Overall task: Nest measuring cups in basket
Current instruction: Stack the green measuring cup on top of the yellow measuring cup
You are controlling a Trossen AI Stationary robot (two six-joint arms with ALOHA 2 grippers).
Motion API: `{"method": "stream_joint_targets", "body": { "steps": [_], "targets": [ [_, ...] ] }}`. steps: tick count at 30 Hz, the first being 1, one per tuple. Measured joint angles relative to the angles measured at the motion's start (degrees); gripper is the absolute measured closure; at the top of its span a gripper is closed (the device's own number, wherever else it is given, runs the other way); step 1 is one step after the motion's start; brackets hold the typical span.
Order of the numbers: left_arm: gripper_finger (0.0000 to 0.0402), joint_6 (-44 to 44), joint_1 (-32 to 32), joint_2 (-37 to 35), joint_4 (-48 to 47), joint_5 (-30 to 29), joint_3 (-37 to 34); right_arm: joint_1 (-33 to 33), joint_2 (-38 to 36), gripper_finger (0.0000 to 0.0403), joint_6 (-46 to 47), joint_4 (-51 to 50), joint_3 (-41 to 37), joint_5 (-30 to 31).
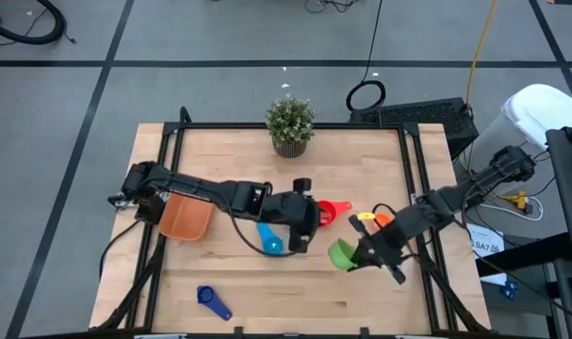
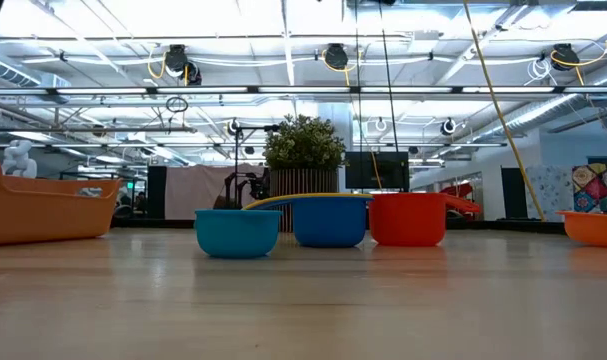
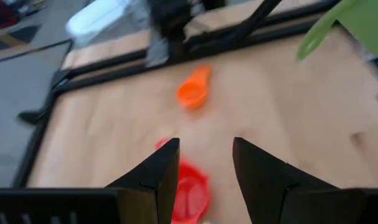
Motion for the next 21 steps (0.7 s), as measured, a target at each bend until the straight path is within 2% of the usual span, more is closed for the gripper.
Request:
{"method": "stream_joint_targets", "body": {
  "steps": [8,15,21],
  "targets": [
    [0.025,-0.48,3.16,0.01,8.75,19.43,-0.02,1.39,0.0,0.0403,-14.17,9.49,-0.04,3.0],
    [0.025,-3.9,5.93,0.0,17.81,39.35,-0.02,1.39,0.02,0.0403,-17.87,10.99,-0.05,3.13],
    [0.025,-8.13,8.15,4.29,19.79,45.98,-0.09,0.85,-1.26,0.0403,-20.45,15.41,-0.07,3.19]
  ]
}}
